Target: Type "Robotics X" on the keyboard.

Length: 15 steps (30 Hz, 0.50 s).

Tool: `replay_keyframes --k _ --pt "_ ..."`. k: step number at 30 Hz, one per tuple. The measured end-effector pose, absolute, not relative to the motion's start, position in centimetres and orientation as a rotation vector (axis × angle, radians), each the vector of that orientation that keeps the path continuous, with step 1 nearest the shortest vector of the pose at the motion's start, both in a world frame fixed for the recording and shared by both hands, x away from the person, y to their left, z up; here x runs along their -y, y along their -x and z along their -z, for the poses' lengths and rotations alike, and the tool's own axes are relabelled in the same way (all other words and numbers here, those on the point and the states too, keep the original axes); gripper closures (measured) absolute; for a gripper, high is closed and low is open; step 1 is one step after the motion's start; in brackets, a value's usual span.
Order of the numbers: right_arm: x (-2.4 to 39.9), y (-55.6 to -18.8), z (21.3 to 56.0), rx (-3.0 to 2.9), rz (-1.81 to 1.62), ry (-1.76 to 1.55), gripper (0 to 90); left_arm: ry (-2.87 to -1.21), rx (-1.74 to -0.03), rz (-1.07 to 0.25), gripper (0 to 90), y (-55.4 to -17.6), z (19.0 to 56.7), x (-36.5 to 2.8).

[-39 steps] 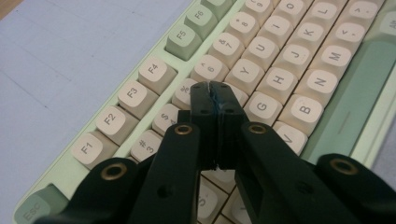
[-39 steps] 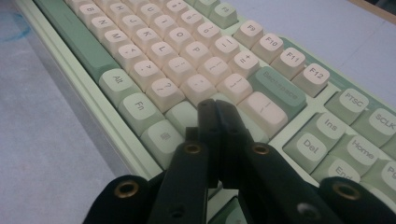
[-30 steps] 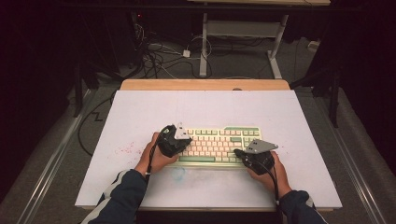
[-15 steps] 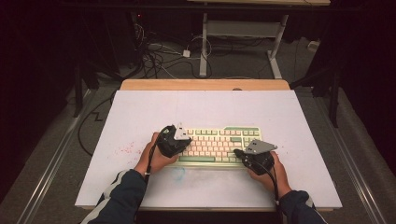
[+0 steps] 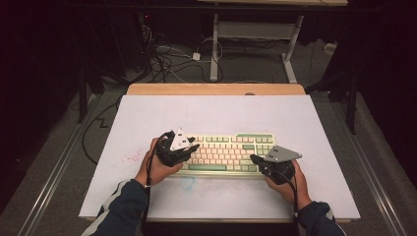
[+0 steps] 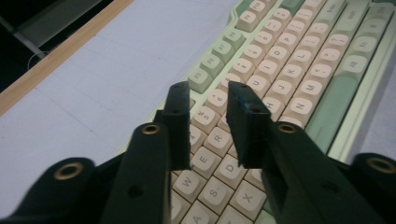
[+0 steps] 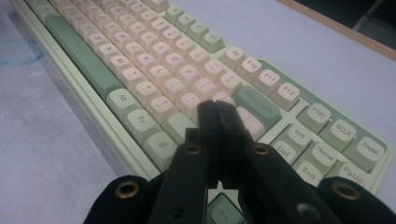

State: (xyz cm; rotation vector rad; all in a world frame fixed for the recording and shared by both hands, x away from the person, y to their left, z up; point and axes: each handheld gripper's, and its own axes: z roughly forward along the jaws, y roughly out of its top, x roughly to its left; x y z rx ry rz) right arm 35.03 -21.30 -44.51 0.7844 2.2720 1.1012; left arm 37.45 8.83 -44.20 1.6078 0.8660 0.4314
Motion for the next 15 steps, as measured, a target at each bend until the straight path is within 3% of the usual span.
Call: replay_keyframes --k 1,2,3,7,15 --pt "21.4 -35.0 44.4 -2.269 -1.107 -0.787 90.0 -1.605 -0.872 -0.45 58.9 -37.4 44.3 -9.0" --pt "21.5 -34.9 44.3 -2.266 -1.113 -0.79 90.0 -1.604 -0.874 -0.467 46.5 -37.3 44.4 -9.2" --pt "21.5 -34.9 44.3 -2.266 -1.113 -0.79 90.0 -1.6 -0.871 -0.48 46.5 -37.1 44.5 -9.4" --pt "21.6 -35.0 44.0 -2.26 -1.126 -0.792 90.0 -1.564 -0.876 -0.499 28.6 -36.5 44.7 -10.5" --pt "21.2 -35.2 43.7 -2.261 -1.139 -0.788 90.0 -1.543 -0.87 -0.509 21.1 -35.0 45.5 -12.9"
